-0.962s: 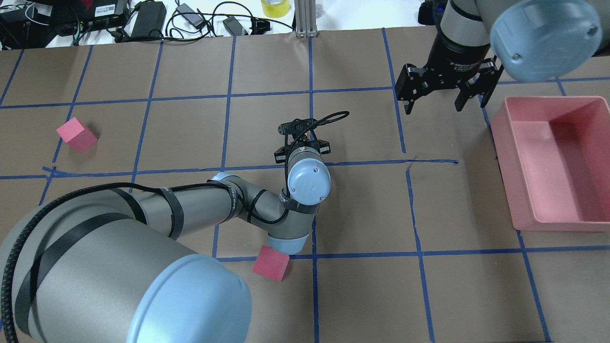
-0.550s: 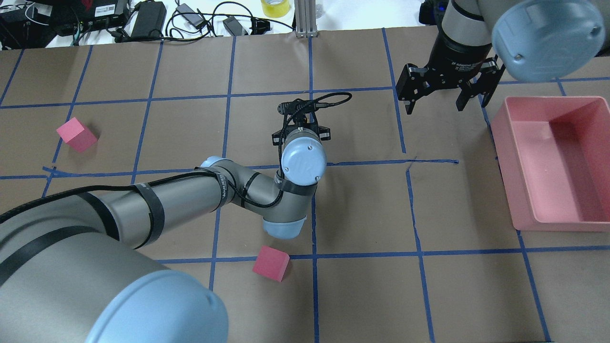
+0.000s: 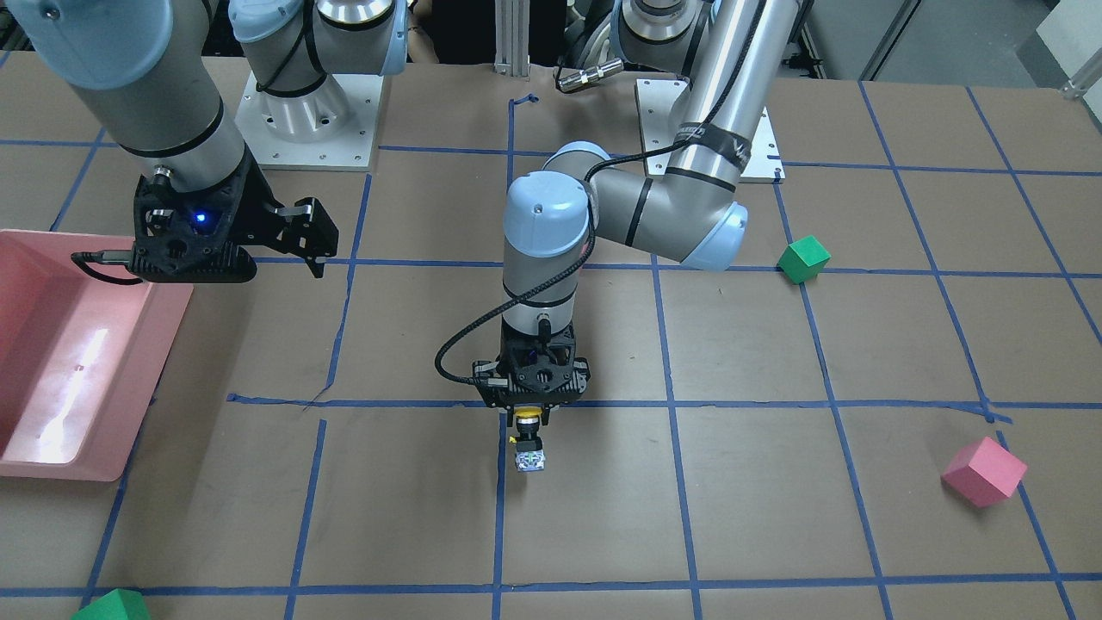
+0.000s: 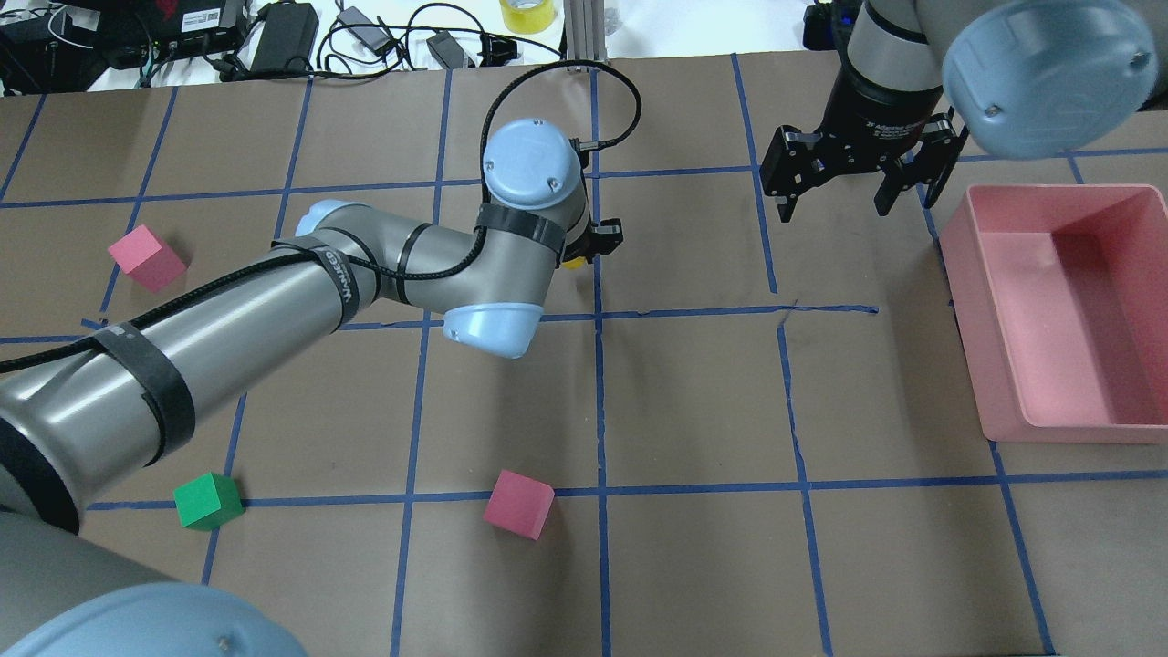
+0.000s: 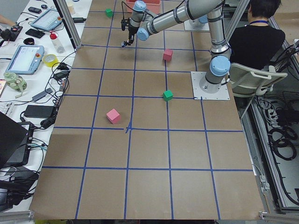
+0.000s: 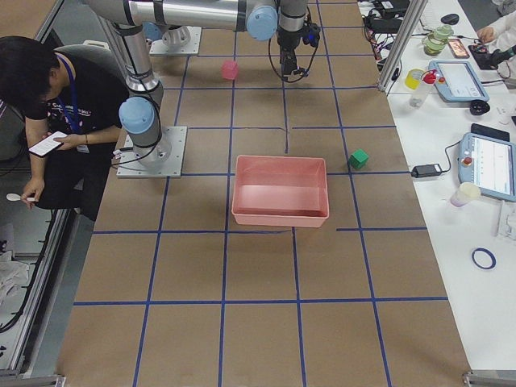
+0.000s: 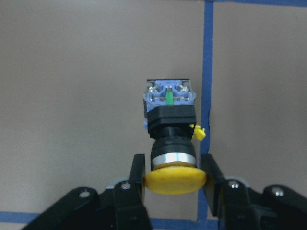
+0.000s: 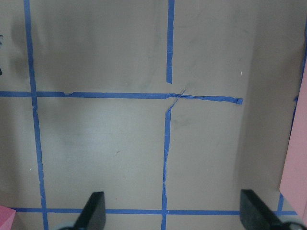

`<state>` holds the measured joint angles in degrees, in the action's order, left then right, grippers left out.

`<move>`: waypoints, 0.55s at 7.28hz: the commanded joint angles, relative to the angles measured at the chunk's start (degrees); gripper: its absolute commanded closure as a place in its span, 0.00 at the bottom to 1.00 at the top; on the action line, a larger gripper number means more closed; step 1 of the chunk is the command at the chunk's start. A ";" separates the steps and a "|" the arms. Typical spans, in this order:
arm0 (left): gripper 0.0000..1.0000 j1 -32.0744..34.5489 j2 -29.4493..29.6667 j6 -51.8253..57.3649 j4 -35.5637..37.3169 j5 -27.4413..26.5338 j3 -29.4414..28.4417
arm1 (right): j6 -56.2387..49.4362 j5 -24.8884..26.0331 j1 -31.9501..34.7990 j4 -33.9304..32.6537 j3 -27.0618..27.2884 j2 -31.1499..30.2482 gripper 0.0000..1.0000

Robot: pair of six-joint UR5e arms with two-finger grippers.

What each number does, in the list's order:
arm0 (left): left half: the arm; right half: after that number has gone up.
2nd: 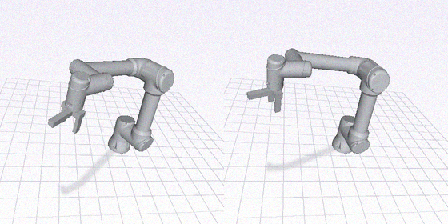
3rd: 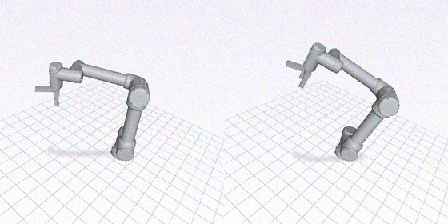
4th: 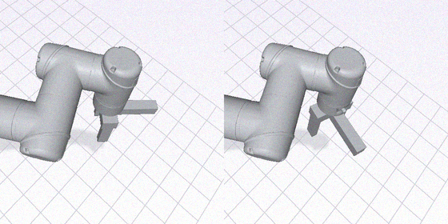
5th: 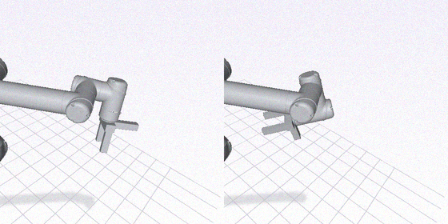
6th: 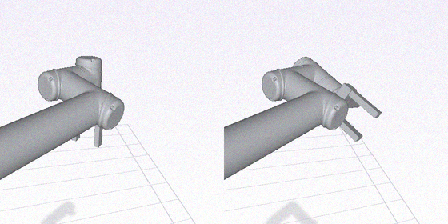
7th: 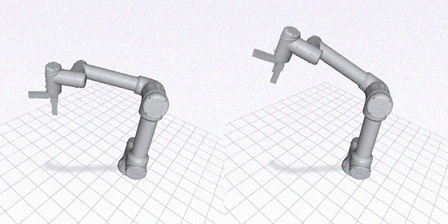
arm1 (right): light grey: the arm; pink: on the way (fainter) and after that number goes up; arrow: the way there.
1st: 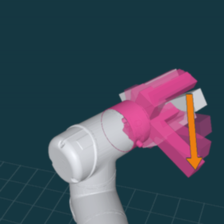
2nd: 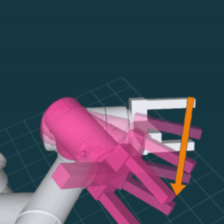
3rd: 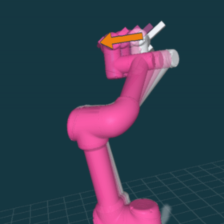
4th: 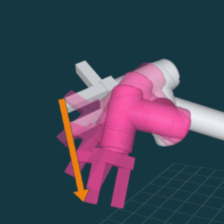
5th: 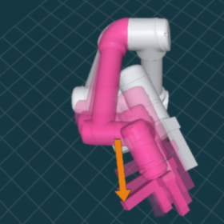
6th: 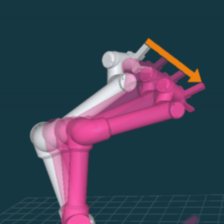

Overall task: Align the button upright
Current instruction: 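Rotate the held switch with the left gripper to stand cap up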

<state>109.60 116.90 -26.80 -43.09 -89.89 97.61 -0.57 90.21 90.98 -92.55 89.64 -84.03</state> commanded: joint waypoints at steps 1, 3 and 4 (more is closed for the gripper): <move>1.00 -1.05 -0.35 -10.82 -14.27 7.07 -2.95 | 0.04 -0.04 -0.10 0.26 0.00 0.01 0.00; 1.00 -3.49 1.13 -25.00 -20.49 20.55 -6.97 | -0.74 -0.04 -0.28 0.44 0.09 0.01 0.00; 1.00 -5.43 2.36 -24.53 -27.33 22.89 -8.82 | -0.66 -0.04 -0.28 0.52 0.09 0.01 0.00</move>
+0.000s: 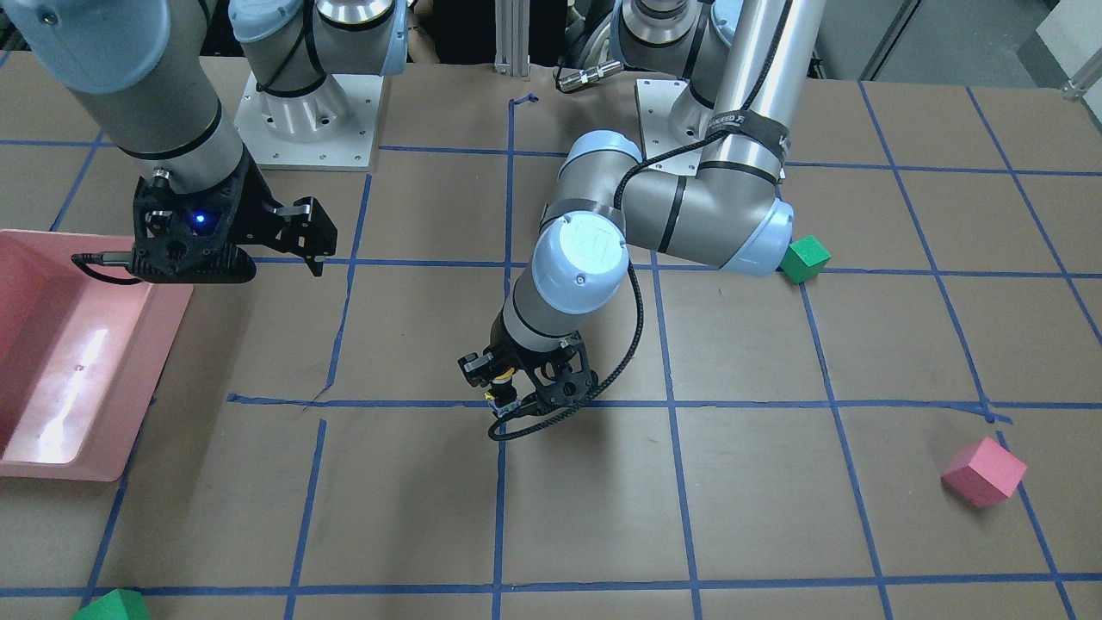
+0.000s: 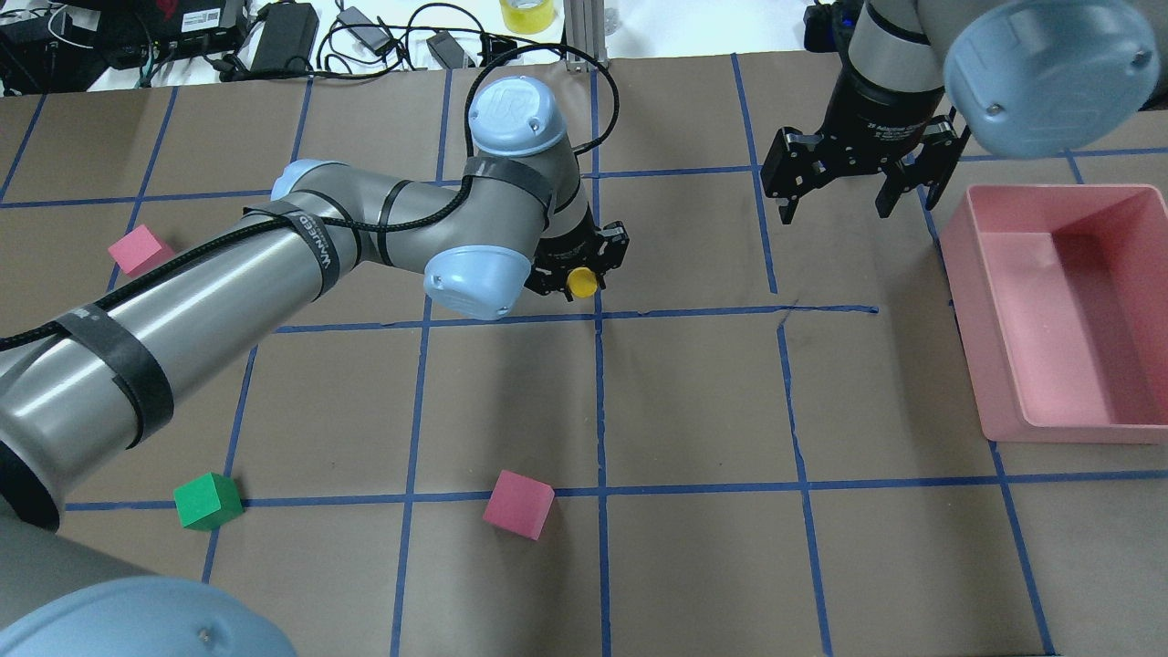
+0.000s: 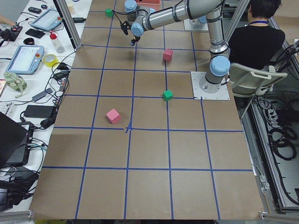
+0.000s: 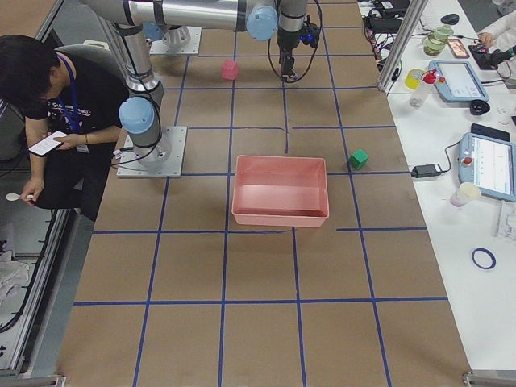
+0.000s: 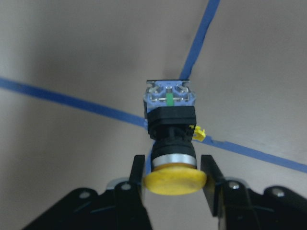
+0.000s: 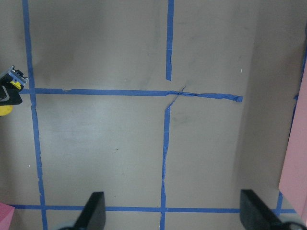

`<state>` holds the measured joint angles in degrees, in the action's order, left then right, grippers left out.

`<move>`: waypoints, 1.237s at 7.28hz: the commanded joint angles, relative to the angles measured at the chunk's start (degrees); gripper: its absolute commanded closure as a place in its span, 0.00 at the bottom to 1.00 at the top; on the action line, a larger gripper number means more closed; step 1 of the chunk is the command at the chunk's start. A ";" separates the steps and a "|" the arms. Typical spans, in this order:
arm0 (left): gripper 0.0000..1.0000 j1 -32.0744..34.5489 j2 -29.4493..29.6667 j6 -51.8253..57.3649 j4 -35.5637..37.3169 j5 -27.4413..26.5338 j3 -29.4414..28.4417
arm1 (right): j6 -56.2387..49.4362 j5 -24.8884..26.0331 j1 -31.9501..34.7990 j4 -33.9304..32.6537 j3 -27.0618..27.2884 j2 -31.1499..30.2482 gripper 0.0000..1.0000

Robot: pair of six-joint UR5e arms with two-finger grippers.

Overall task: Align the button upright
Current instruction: 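Rotate the held switch with the left gripper to stand cap up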

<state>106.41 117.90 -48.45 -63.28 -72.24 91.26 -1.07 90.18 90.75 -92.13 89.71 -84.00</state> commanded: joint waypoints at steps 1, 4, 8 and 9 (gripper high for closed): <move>1.00 -2.60 3.11 0.17 -9.99 5.70 -2.93 | -0.16 0.08 0.04 0.11 0.03 -0.11 0.00; 1.00 -4.27 5.41 2.30 -11.52 12.19 -4.07 | -2.95 0.00 0.04 0.02 0.03 -0.02 0.00; 0.00 -5.77 5.68 0.29 -11.43 13.00 -3.29 | -2.79 0.00 0.04 0.11 0.56 -0.11 0.00; 0.00 -5.77 5.33 0.28 -11.60 13.18 -3.98 | -2.79 0.00 0.13 0.11 0.56 -0.11 0.00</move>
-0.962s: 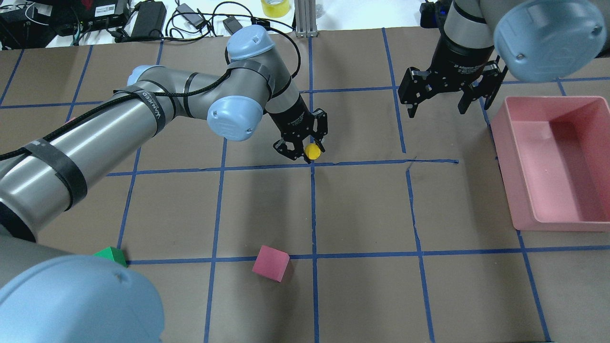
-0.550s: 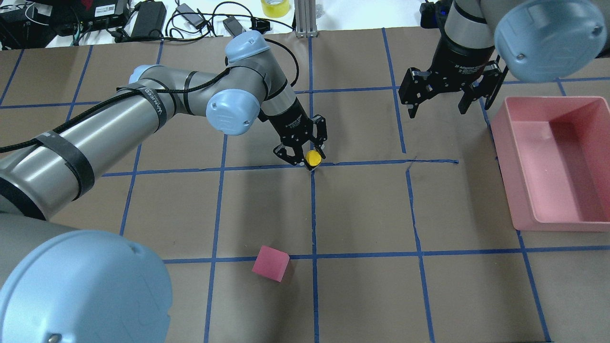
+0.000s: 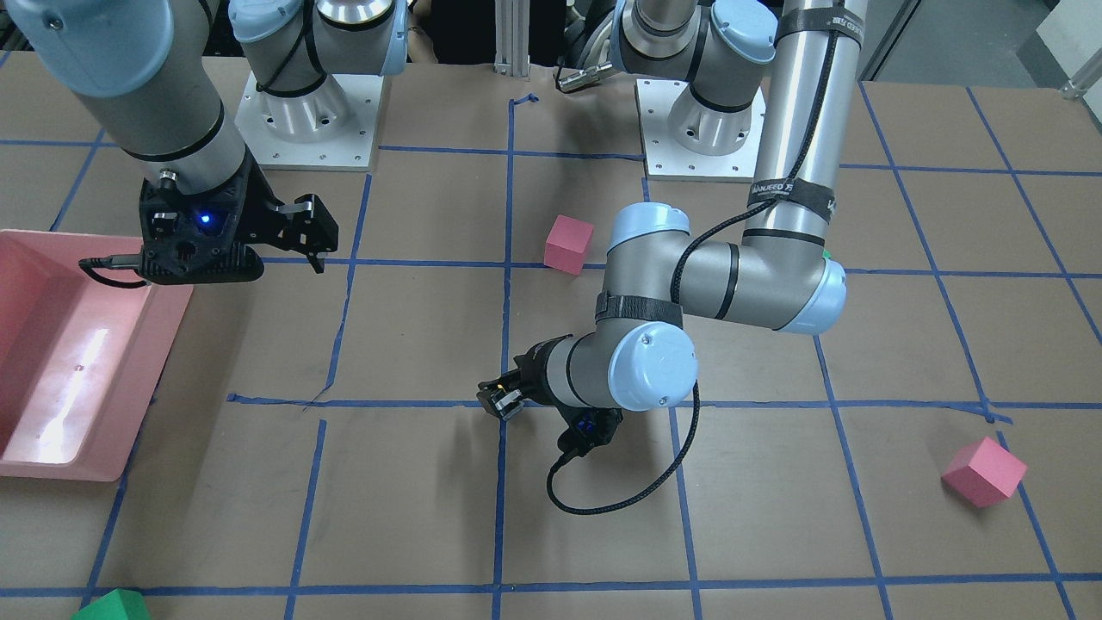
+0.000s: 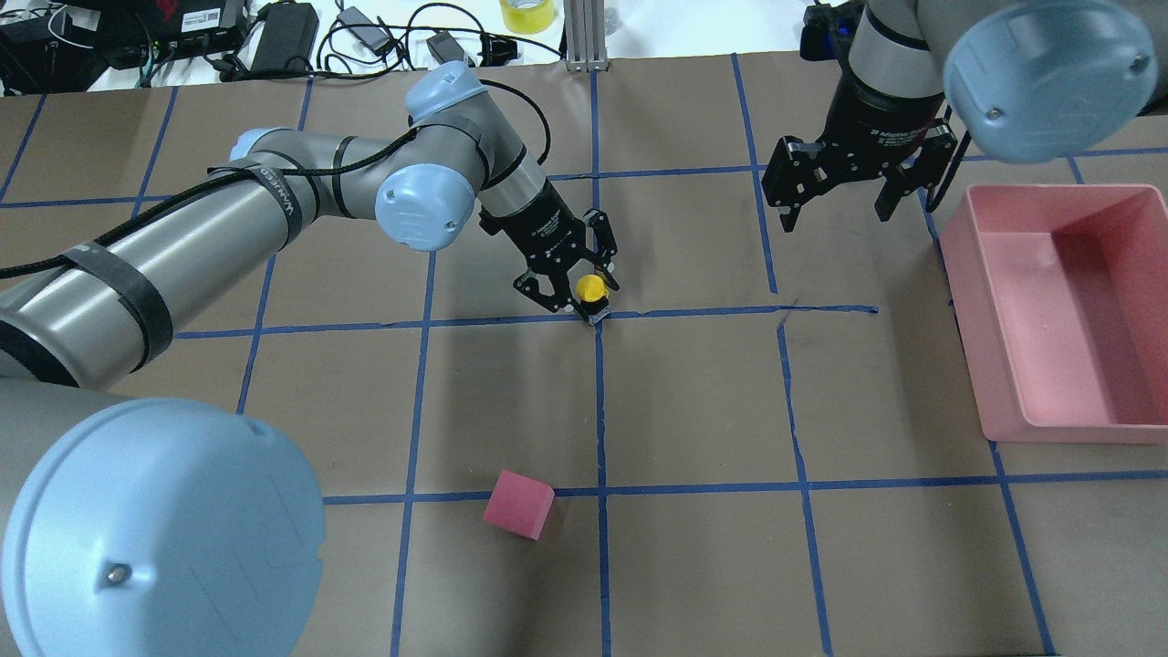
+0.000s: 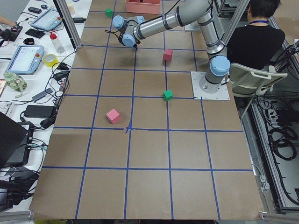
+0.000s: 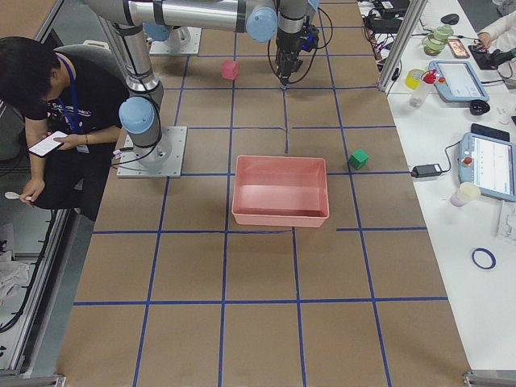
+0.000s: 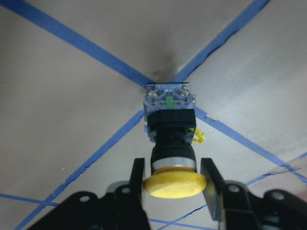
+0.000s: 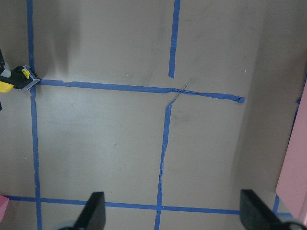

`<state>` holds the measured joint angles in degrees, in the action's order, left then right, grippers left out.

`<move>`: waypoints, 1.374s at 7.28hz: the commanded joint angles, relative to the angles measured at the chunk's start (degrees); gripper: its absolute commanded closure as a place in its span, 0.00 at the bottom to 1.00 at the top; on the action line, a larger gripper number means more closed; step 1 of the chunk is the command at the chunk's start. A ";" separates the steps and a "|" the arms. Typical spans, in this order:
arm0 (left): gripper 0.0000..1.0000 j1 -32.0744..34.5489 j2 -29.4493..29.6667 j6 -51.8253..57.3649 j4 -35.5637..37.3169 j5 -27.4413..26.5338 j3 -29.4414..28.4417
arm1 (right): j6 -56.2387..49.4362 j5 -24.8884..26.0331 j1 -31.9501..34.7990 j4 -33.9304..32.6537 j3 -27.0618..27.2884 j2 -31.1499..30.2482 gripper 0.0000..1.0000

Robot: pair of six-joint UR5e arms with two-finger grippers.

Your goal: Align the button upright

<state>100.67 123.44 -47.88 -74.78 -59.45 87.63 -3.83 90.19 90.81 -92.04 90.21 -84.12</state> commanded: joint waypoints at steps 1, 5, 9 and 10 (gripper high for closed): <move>0.00 -0.30 -2.39 -0.20 -0.54 0.30 -0.70 | -0.03 -0.01 0.06 0.02 0.05 0.01 0.00; 0.00 -5.83 -15.39 15.64 -5.09 -12.50 -2.11 | -0.21 3.21 -0.20 -0.06 0.05 -0.17 0.00; 0.00 -10.24 -25.86 43.18 -13.15 -30.31 -2.37 | -0.30 4.21 -0.20 7.74 -1.44 -0.96 0.00; 0.00 -10.76 -27.53 46.09 -17.29 -33.51 -2.72 | -0.30 4.21 -0.29 7.58 -1.45 -0.96 0.00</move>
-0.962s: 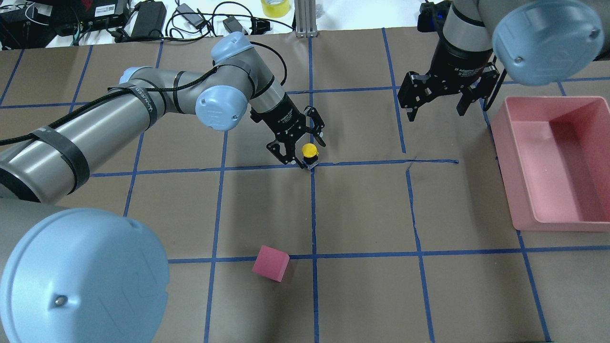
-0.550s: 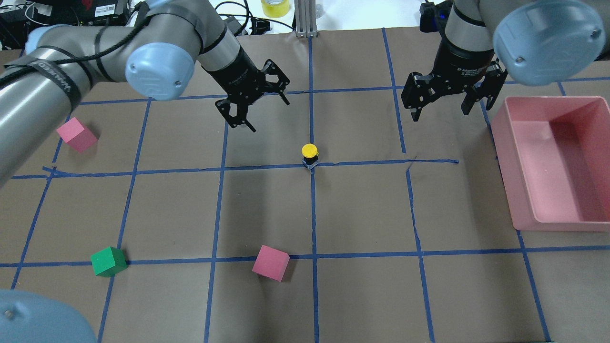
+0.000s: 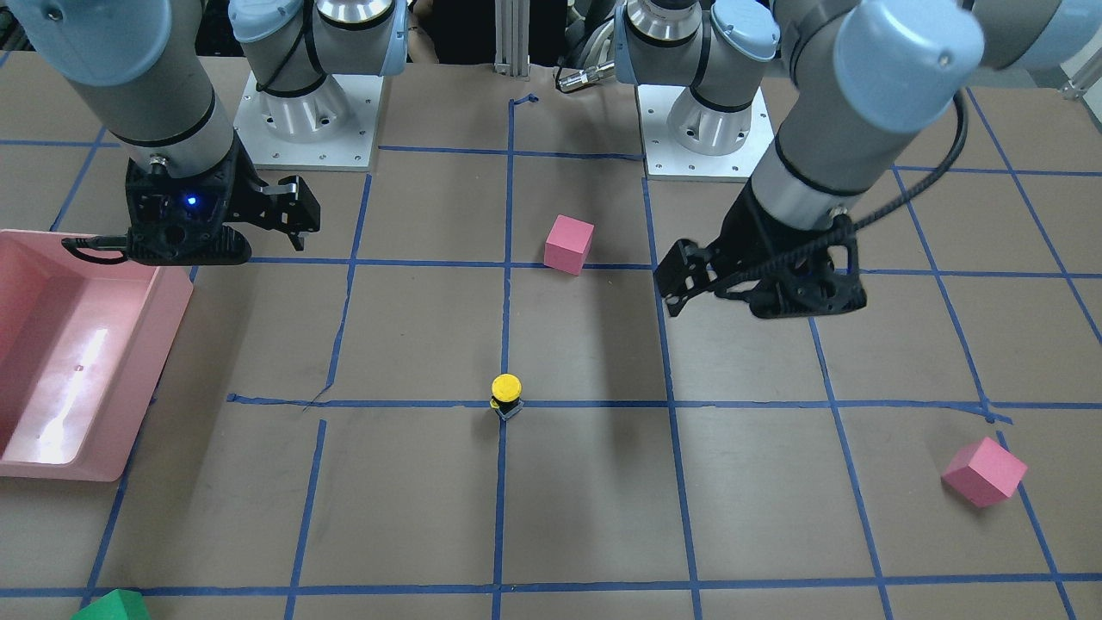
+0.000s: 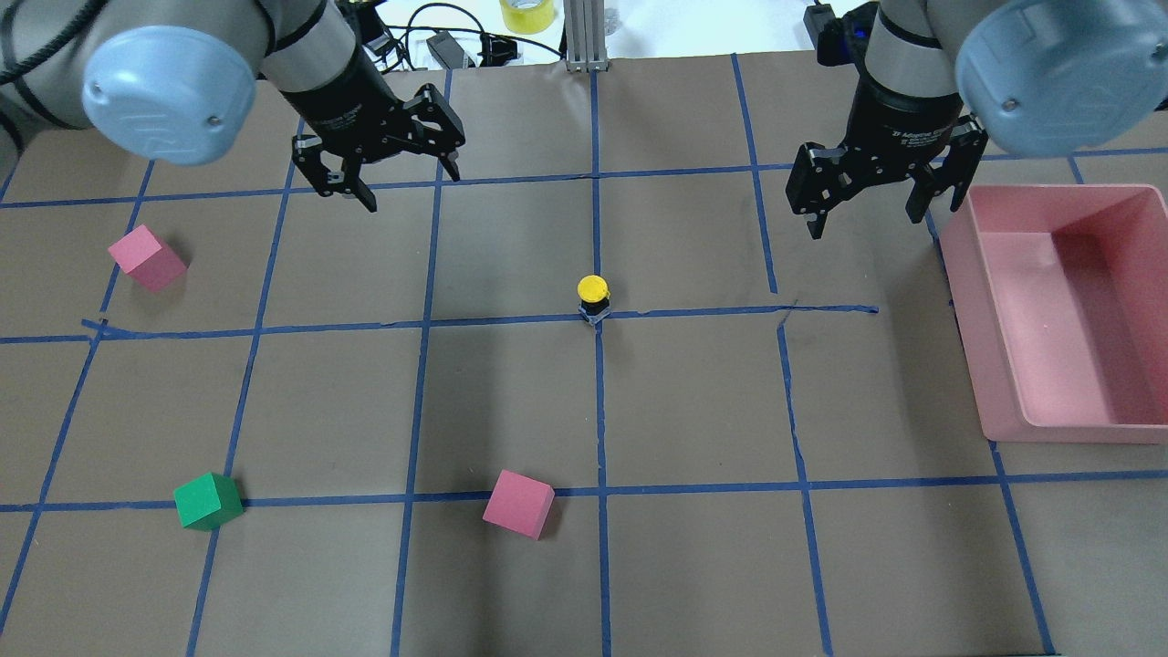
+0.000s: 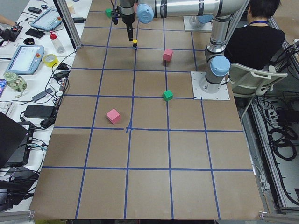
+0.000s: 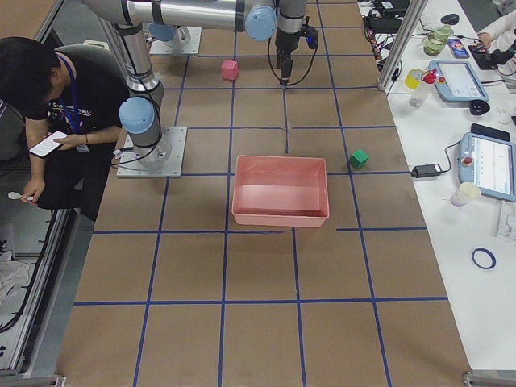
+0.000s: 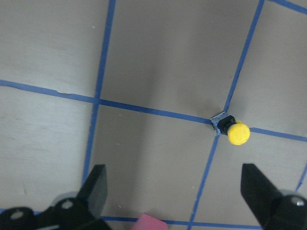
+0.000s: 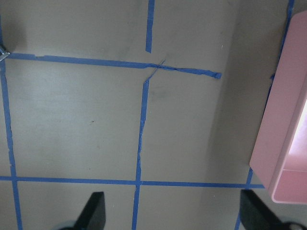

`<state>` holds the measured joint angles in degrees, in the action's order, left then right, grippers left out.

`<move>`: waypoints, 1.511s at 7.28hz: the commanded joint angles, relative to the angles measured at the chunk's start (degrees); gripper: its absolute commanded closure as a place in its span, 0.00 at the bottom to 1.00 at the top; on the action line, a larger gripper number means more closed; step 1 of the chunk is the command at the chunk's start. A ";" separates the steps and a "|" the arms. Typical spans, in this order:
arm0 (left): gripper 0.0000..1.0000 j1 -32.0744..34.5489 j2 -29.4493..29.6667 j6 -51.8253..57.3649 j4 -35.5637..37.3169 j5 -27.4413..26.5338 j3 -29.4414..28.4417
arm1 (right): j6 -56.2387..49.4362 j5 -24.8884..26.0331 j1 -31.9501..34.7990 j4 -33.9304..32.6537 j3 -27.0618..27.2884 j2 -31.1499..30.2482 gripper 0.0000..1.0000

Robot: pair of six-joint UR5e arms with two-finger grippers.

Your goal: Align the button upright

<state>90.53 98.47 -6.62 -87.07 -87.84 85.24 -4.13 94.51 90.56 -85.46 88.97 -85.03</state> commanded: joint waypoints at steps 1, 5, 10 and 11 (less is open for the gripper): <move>0.00 -0.79 -2.05 6.51 -4.26 -6.72 -0.25 | -0.09 0.06 -0.03 0.65 -0.29 -0.05 0.00; 0.00 -0.62 -2.22 13.57 4.10 -6.47 0.89 | -0.09 0.24 -0.47 -0.05 -0.11 0.04 0.00; 0.00 -0.18 -6.43 8.29 0.58 0.74 3.96 | -0.27 0.41 -0.82 -3.55 0.94 0.65 0.00; 0.00 0.17 -7.14 6.72 0.84 0.48 5.28 | -2.88 0.58 -1.00 -5.05 0.59 0.65 0.00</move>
